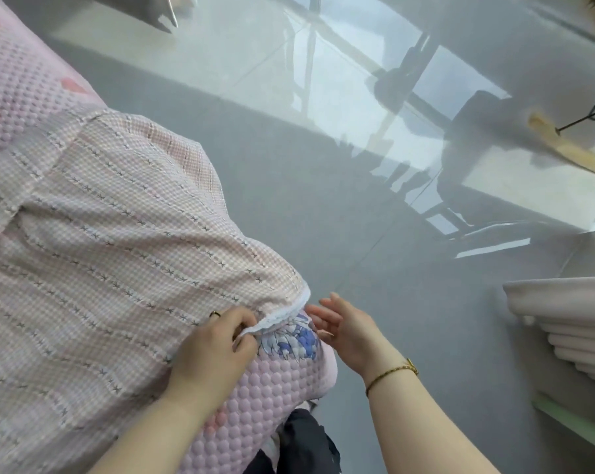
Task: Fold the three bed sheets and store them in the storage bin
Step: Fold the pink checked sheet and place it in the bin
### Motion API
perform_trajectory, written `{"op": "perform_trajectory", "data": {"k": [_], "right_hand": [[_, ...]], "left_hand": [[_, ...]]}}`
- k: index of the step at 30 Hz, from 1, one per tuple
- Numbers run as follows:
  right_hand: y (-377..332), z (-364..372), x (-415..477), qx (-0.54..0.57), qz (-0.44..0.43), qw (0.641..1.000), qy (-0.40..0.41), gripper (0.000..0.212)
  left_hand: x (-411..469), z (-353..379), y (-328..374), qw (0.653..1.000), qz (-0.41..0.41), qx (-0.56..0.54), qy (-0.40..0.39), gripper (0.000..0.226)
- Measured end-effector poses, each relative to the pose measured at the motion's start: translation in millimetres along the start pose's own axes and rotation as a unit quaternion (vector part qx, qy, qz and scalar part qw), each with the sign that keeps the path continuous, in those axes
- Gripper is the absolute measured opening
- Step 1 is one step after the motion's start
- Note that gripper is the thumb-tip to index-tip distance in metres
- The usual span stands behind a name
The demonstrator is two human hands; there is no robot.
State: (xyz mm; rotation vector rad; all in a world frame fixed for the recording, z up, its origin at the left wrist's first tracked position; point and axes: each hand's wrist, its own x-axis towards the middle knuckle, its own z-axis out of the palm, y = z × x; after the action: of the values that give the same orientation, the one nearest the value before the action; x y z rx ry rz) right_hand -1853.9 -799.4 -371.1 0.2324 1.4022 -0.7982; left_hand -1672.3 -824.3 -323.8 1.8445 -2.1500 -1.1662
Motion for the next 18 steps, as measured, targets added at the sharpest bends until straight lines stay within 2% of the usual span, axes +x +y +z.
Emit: {"op": "perform_trajectory", "data": {"k": [2, 5, 8, 9, 11, 13, 14, 16, 18], "right_hand": [[-7, 8, 4, -0.072, 0.019, 0.997, -0.006, 0.041], [-19, 28, 15, -0.108, 0.05, 0.993, -0.008, 0.036], [-22, 46, 21, -0.161, 0.036, 0.986, 0.006, 0.021], [-21, 48, 23, -0.189, 0.024, 0.982, 0.019, 0.022], [-19, 47, 25, -0.213, -0.003, 0.976, 0.049, 0.038], [-16, 42, 32, -0.2, -0.02, 0.976, 0.082, 0.044], [-15, 39, 35, -0.2, -0.029, 0.974, 0.104, 0.047], [-14, 36, 41, -0.226, -0.043, 0.964, 0.133, 0.053], [-13, 36, 43, -0.289, -0.054, 0.944, 0.151, 0.057]], "left_hand": [[-6, -10, 4, 0.997, 0.016, -0.071, 0.006, 0.014], [-13, -8, 2, 0.994, 0.019, -0.102, -0.043, 0.019], [-7, -7, 2, 0.993, 0.016, -0.053, -0.102, 0.029], [-4, -8, 2, 0.991, 0.019, -0.034, -0.125, 0.027], [3, -11, 4, 0.989, 0.03, -0.01, -0.142, 0.016], [11, -18, 5, 0.994, 0.038, 0.01, -0.098, 0.01], [15, -21, -1, 0.996, 0.069, 0.036, -0.034, 0.013], [29, -32, -18, 0.986, 0.107, 0.071, 0.103, 0.038], [45, -45, -45, 0.984, 0.027, 0.105, 0.14, 0.059]]}}
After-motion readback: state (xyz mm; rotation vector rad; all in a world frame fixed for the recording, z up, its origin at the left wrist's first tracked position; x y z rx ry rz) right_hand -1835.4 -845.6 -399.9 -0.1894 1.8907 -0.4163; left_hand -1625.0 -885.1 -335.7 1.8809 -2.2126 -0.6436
